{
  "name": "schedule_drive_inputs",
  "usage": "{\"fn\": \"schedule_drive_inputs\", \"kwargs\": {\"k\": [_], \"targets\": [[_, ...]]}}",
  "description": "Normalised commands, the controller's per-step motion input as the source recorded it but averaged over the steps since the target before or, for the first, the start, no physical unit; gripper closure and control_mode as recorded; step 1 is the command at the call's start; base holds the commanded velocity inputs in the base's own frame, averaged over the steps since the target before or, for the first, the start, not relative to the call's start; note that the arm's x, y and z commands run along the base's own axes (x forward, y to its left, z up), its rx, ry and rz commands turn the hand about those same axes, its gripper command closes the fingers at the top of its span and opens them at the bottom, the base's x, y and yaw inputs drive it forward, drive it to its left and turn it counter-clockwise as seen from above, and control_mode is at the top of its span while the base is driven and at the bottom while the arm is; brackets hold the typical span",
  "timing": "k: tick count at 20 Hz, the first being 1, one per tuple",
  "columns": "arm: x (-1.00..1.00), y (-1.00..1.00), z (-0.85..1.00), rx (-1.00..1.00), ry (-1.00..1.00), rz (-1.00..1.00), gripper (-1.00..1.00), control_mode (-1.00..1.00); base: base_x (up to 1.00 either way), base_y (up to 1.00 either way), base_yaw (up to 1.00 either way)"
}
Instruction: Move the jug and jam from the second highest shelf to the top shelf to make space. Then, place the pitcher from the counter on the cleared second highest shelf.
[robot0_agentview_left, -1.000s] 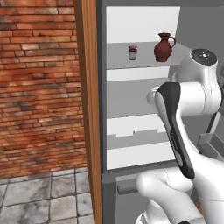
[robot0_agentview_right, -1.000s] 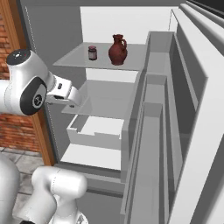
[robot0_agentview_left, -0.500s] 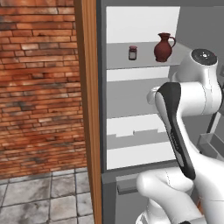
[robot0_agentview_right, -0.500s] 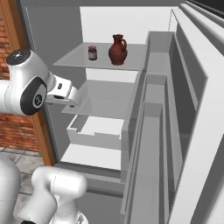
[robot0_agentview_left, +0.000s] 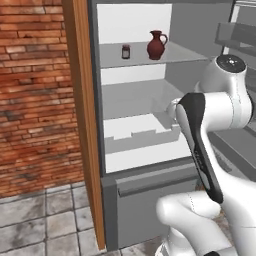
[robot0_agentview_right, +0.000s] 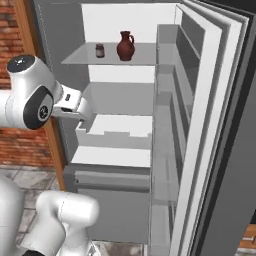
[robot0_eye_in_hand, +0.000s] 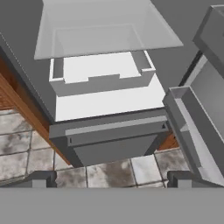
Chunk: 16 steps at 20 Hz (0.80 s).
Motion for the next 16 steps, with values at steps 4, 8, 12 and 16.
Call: {"fn": "schedule_drive_inputs", "kwargs": {"k": [4, 8, 12, 16], "targets": [[0.0, 0.0, 0.0, 0.0, 0.0, 0.0, -1.0, 1.0, -0.99, 0.42, -0.29], [0.0, 0.0, 0.0, 0.0, 0.0, 0.0, -1.0, 1.0, -1.0, 0.32, -0.33], [0.0, 0.0, 0.0, 0.0, 0.0, 0.0, -1.0, 1.0, -1.0, 0.37, -0.39], [0.0, 0.0, 0.0, 0.0, 0.0, 0.0, -1.0, 1.0, -0.89, 0.88, -0.27]]}}
